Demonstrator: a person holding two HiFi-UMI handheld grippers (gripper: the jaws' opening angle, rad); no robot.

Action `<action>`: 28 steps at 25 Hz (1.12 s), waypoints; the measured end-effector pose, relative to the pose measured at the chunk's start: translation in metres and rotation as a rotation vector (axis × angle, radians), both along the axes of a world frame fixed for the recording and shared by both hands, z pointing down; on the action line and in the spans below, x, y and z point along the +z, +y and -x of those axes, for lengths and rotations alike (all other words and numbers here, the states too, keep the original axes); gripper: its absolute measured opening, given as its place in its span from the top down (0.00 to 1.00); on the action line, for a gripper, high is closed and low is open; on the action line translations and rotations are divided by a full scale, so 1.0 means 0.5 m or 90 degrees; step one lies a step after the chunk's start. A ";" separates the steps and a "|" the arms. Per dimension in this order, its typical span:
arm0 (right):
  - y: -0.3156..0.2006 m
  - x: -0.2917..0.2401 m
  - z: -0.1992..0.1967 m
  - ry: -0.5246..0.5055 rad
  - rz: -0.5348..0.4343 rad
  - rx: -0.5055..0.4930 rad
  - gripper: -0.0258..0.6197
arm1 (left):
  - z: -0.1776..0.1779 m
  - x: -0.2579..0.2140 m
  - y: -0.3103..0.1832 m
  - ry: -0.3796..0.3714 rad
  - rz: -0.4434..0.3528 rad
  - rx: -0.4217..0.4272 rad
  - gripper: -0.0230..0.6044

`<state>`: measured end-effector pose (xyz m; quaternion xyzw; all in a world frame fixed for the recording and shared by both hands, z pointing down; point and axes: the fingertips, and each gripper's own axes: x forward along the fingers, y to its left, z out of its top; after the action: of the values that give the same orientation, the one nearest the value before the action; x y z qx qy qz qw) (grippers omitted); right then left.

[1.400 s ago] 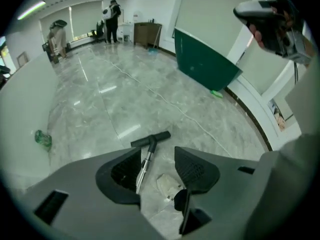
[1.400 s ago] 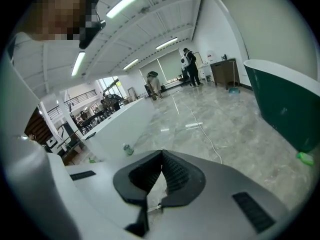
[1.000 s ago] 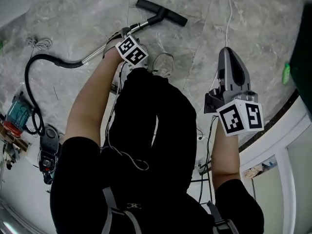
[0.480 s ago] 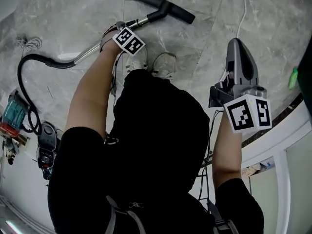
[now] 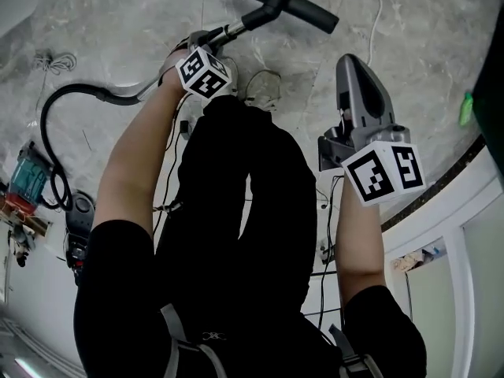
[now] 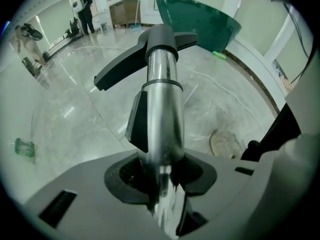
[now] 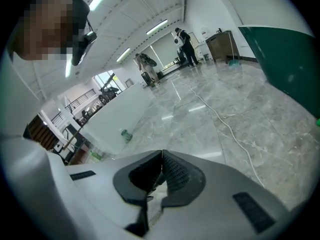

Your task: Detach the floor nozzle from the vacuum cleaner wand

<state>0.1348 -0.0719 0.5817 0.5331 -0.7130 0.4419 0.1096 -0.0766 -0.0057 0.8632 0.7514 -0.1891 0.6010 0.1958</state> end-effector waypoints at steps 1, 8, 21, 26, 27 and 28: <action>0.008 -0.018 0.015 -0.011 -0.006 -0.011 0.94 | -0.014 -0.040 -0.005 0.025 -0.008 -0.006 0.73; 0.052 -0.105 0.102 -0.061 -0.037 -0.041 0.72 | -0.097 -0.309 -0.004 0.180 -0.015 -0.037 0.73; -0.001 -0.094 0.181 -0.187 -0.027 -0.082 0.57 | -0.218 -0.490 0.112 0.322 0.033 -0.007 0.73; -0.012 -0.103 0.163 -0.196 -0.041 -0.057 0.78 | -0.236 -0.495 0.111 0.338 0.041 -0.017 0.73; -0.009 -0.105 0.162 -0.197 -0.042 -0.065 0.78 | -0.238 -0.495 0.113 0.340 0.044 -0.010 0.73; -0.005 -0.108 0.164 -0.202 -0.045 -0.079 0.78 | -0.239 -0.497 0.116 0.346 0.050 -0.003 0.73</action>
<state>0.0528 -0.0743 0.5280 0.4152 -0.7679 0.4877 0.0039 0.0428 0.0524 0.6148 0.8766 -0.1078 0.3838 0.2696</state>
